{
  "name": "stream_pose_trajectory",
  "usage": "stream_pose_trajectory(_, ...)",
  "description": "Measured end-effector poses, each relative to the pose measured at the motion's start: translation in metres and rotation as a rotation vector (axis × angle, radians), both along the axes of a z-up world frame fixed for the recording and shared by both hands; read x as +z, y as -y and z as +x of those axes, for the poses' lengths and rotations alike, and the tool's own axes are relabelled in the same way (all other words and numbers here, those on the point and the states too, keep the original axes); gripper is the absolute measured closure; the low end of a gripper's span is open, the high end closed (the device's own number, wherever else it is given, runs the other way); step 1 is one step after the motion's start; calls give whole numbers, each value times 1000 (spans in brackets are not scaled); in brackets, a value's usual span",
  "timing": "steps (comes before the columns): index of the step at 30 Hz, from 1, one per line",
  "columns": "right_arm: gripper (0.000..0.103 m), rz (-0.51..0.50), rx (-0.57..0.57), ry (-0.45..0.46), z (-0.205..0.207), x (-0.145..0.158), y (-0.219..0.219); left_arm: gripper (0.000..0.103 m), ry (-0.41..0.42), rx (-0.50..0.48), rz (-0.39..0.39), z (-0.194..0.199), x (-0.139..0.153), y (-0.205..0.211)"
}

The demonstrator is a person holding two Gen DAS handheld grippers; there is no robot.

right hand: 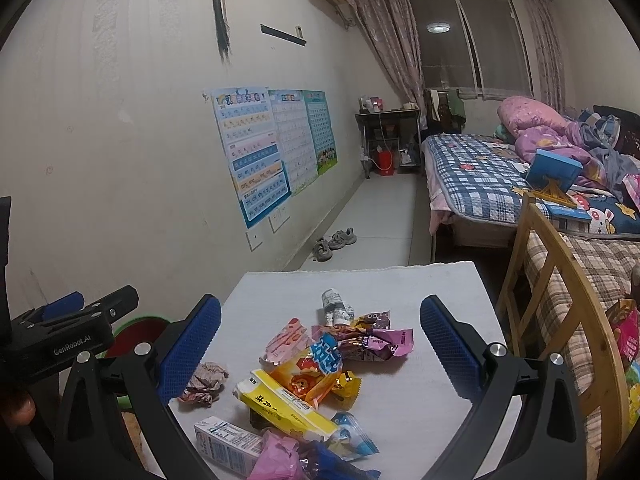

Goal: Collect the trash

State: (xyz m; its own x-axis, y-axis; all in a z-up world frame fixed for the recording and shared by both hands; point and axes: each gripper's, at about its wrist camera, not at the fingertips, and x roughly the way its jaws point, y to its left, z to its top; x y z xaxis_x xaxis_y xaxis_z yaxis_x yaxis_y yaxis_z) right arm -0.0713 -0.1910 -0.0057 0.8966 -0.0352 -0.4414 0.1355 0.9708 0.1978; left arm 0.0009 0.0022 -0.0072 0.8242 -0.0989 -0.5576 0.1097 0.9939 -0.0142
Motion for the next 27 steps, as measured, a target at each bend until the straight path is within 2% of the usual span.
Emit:
stream_pose_trajectory(9, 7, -27, -16, 14, -4, 2, 3, 5, 5, -9, -5, -1, 2, 0)
stream_pose_trajectory(27, 7, -12, -35, -5, -2, -1, 8, 5, -11, 12, -10, 5, -3, -4)
